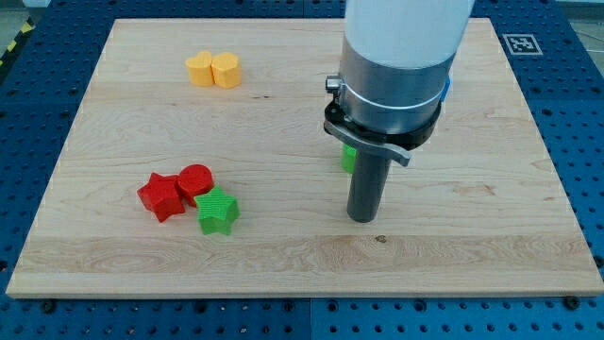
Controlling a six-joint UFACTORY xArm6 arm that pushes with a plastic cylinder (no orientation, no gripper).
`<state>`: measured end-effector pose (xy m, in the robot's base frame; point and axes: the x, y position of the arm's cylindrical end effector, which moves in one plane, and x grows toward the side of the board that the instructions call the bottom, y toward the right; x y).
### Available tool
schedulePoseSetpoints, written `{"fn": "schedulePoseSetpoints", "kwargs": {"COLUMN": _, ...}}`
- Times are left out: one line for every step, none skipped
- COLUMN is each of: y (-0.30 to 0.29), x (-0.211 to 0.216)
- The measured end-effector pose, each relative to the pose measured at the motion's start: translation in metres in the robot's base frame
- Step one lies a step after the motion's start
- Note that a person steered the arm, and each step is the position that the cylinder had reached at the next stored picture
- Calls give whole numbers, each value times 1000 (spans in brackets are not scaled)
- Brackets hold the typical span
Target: Move the green circle to the top right of the green star
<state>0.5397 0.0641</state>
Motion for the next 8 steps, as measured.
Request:
{"fn": "schedulePoseSetpoints", "kwargs": {"y": 8, "x": -10}}
{"fn": "schedulePoseSetpoints", "kwargs": {"y": 15, "x": -27}}
{"fn": "schedulePoseSetpoints", "kwargs": {"y": 26, "x": -38}}
{"fn": "schedulePoseSetpoints", "kwargs": {"y": 37, "x": -40}}
{"fn": "schedulePoseSetpoints", "kwargs": {"y": 47, "x": -51}}
{"fn": "schedulePoseSetpoints", "kwargs": {"y": 49, "x": -68}}
{"fn": "schedulePoseSetpoints", "kwargs": {"y": 42, "x": -78}}
{"fn": "schedulePoseSetpoints", "kwargs": {"y": 35, "x": -79}}
